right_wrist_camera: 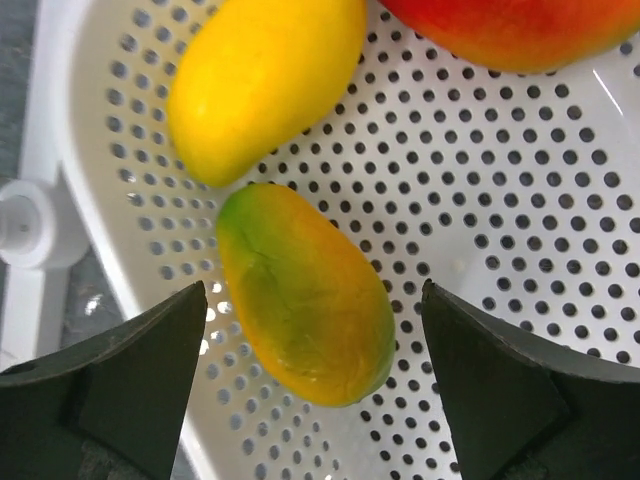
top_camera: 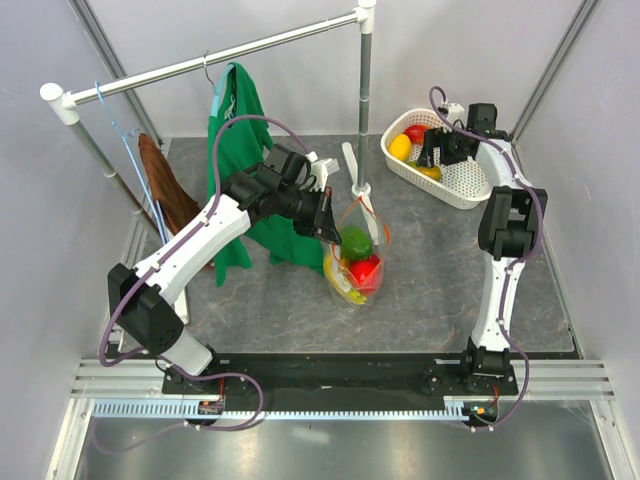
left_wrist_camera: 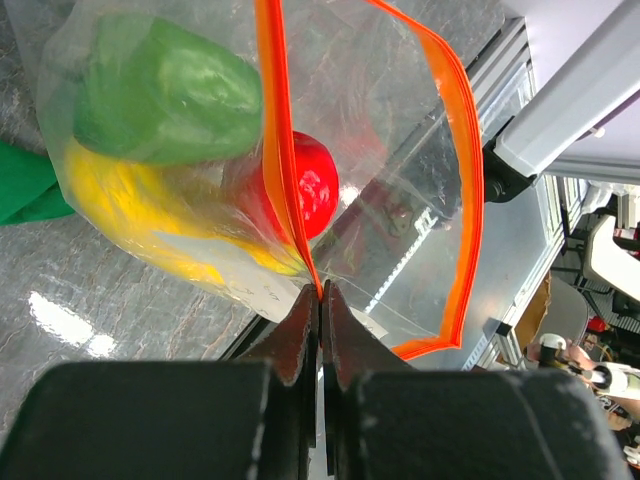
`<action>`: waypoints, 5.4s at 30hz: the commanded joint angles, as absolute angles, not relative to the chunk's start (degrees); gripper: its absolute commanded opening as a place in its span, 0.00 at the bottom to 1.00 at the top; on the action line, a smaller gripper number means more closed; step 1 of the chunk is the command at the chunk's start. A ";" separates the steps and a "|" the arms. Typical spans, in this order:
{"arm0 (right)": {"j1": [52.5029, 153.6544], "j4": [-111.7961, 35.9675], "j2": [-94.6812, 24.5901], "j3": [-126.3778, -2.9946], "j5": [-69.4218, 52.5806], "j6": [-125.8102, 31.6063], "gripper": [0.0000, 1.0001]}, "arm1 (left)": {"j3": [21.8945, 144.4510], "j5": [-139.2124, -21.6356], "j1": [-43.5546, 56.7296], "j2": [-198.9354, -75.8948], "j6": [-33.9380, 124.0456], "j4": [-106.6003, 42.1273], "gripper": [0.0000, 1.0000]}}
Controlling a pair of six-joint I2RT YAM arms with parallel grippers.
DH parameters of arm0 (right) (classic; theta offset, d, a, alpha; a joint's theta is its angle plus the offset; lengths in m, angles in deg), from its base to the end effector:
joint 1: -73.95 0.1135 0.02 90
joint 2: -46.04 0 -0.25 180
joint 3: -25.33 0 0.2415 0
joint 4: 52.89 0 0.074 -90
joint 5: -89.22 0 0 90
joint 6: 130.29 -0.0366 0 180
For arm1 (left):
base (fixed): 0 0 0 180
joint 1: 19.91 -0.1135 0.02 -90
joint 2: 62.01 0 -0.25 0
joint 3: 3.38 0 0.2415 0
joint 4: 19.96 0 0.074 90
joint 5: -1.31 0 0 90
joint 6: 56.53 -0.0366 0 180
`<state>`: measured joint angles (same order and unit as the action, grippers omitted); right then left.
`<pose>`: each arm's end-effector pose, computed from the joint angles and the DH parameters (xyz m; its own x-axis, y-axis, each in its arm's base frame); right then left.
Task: Place the food in the zip-top bag and seal the zipper
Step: Pick up the fake fruit from the bin, then place the fake fruit in the zipper food storage bag, then zip the zipper food storage bag at the center of the board.
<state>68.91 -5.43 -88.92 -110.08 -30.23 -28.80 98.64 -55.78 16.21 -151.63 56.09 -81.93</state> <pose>0.5099 -0.0269 0.2149 -0.6628 -0.1157 -0.7398 -0.3974 0.8917 0.2166 0.2485 -0.2059 0.3356 -0.8674 0.2333 -0.4396 0.4830 0.6068 -0.6312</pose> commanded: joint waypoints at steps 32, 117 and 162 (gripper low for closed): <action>62.00 -4.75 -72.11 -109.65 -41.19 -36.74 0.11 | 99.33 -55.55 14.37 -151.92 56.85 -80.48 0.02; 90.23 8.33 -24.72 -68.24 -39.97 -25.80 0.87 | 106.89 -42.72 15.42 -156.66 39.99 -86.72 0.02; 88.45 -23.13 -4.33 -30.80 -42.97 -84.32 0.00 | 113.48 -43.14 24.82 -167.48 37.51 -91.74 0.45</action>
<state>88.10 -19.81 -5.73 -31.29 -44.99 -83.60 114.29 -40.92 24.73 -166.36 35.19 -92.69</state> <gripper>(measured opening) 0.010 0.458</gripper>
